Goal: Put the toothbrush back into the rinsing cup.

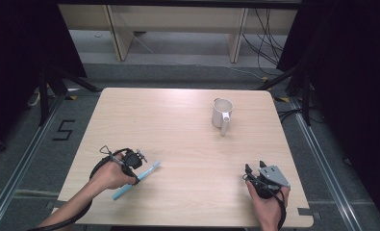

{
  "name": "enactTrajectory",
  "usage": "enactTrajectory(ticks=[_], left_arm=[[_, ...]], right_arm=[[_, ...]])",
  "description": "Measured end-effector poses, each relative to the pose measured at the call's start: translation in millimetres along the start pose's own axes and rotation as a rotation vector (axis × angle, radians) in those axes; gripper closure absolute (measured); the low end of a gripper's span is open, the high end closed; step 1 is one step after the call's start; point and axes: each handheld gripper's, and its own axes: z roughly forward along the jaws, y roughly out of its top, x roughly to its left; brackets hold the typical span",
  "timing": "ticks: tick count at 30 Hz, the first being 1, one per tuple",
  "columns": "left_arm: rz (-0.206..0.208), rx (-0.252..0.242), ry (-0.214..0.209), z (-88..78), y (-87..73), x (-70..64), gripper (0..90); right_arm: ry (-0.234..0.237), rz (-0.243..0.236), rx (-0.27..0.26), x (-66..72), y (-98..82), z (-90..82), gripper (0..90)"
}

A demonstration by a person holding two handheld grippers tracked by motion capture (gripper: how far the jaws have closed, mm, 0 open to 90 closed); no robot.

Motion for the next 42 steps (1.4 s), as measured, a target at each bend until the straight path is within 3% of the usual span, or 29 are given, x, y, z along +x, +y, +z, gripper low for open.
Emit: enactTrajectory(ticks=[1,2,3,4,5,8,10,11,12,14,16,17,20,21,22,23,24,27,32,33,35,37,41,42], left_arm=[[0.000,0.000,0.000,0.0,0.0,0.0,77.9],[0.001,-0.008,0.002,-0.8,0.2,0.2,77.9],[-0.001,-0.028,0.001,-2.6,0.3,0.1,77.9],[-0.001,-0.028,0.001,-2.6,0.3,0.1,77.9],[-0.001,-0.049,0.004,-5.0,0.5,0.0,77.9],[0.004,-0.067,0.006,-7.9,0.7,-0.3,77.9],[0.000,-0.100,0.004,-10.7,0.8,-1.0,77.9],[0.000,-0.128,0.007,-13.7,0.8,-1.5,77.9],[0.017,-0.141,0.012,-15.1,1.2,-0.7,77.9],[0.014,-0.163,0.010,-17.6,0.9,-1.4,77.9],[0.021,-0.179,0.009,-18.4,0.9,-1.2,77.9],[0.023,-0.204,0.007,-20.0,0.3,-1.4,77.9],[0.026,-0.232,0.007,-21.1,-0.2,-1.2,77.9],[0.019,-0.262,0.006,-21.5,-1.0,-0.9,77.9],[0.019,-0.262,0.006,-21.5,-1.0,-0.9,77.9],[0.018,-0.277,0.005,-21.9,-1.4,-0.6,77.9],[0.027,-0.287,0.007,-22.8,-1.9,0.1,77.9],[0.023,-0.328,-0.002,-24.0,-3.3,1.2,77.9],[0.008,-0.374,-0.014,-24.0,-5.6,2.9,77.9],[0.000,-0.392,-0.018,-23.6,-6.3,3.1,77.9],[-0.004,-0.404,-0.019,-23.5,-6.6,3.1,77.9],[-0.010,-0.432,-0.010,-22.9,-6.8,2.9,77.9],[-0.017,-0.465,-0.017,-24.4,-6.8,2.6,77.9],[-0.020,-0.495,-0.015,-24.1,-6.7,2.2,77.9]], right_arm=[[-0.004,-0.036,-0.012,-2.8,0.4,0.6,46.0],[-0.004,-0.036,-0.012,-2.8,0.4,0.6,46.0],[0.002,0.015,0.005,0.6,0.0,-0.5,46.0],[0.002,0.015,0.005,0.6,0.0,-0.5,46.0],[-0.001,-0.016,-0.007,-1.5,0.3,0.2,46.1],[0.000,-0.010,-0.004,-0.8,0.1,0.2,46.1],[0.000,-0.005,-0.002,-0.4,0.1,0.1,46.1],[-0.003,-0.031,-0.013,-2.6,0.4,0.4,46.1],[0.003,0.017,0.005,0.9,0.0,-0.6,46.1],[-0.004,-0.032,-0.014,-2.6,0.4,0.4,46.1],[-0.003,-0.033,-0.012,-2.4,0.5,0.3,46.1],[0.000,0.001,-0.001,0.2,0.1,-0.2,46.1],[-0.003,-0.033,-0.012,-2.6,0.5,0.5,46.1],[0.002,0.008,0.003,-0.1,0.1,-0.4,46.2],[-0.002,-0.025,-0.010,-2.6,0.4,0.3,46.1],[-0.002,-0.025,-0.010,-2.6,0.4,0.3,46.1],[0.004,0.019,0.006,0.7,0.0,-0.7,46.2],[-0.003,-0.032,-0.013,-2.6,0.4,0.5,46.1],[-0.003,-0.033,-0.011,-2.0,0.4,0.2,46.2],[0.017,-0.008,0.000,-0.3,0.2,0.5,46.2],[0.019,-0.004,-0.002,0.1,0.1,0.9,46.2],[-0.006,-0.034,-0.016,-1.6,0.3,0.7,46.3],[0.015,-0.012,-0.006,0.0,0.3,0.8,46.4],[0.015,-0.013,-0.006,0.0,0.3,0.8,46.4]])
